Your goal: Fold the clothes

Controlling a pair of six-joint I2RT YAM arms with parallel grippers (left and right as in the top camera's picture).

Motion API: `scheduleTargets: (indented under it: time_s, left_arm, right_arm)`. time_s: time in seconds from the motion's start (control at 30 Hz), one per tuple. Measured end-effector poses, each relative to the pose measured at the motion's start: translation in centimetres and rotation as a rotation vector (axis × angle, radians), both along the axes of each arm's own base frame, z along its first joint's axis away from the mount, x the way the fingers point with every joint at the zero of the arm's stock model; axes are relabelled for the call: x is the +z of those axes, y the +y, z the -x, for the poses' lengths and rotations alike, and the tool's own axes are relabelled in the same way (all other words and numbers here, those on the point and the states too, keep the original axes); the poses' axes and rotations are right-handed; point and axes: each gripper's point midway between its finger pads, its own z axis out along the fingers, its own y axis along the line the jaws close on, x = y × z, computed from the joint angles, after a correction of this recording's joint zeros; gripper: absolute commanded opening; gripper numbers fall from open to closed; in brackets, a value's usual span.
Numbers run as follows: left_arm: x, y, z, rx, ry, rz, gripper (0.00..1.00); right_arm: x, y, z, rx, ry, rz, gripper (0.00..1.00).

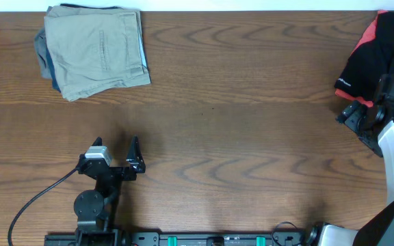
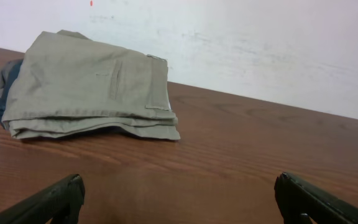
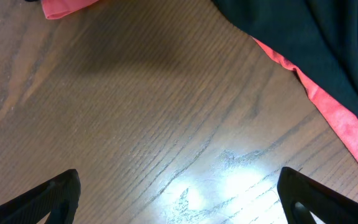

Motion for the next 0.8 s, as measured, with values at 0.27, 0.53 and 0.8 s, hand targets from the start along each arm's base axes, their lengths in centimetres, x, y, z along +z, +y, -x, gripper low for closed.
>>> scheduleTargets:
  time_s: [0.27,0.53,0.8]
  left_arm:
    - [0.0,0.0,0.0,0.002,0.001,0.000,0.98]
    - [0.0,0.1,0.0,0.003,0.002,0.000,0.98]
    - [0.0,0.1,0.0,0.007,0.003,-0.001,0.98]
  right_arm:
    - [3.0,0.2,0.5,0.000,-0.098,0.034,0.99]
    - [10.1,0.9,2.6,0.000,-0.345,0.120,0.99]
    - [13.2,2.1,6.1,0.000,-0.516,0.179,0.99]
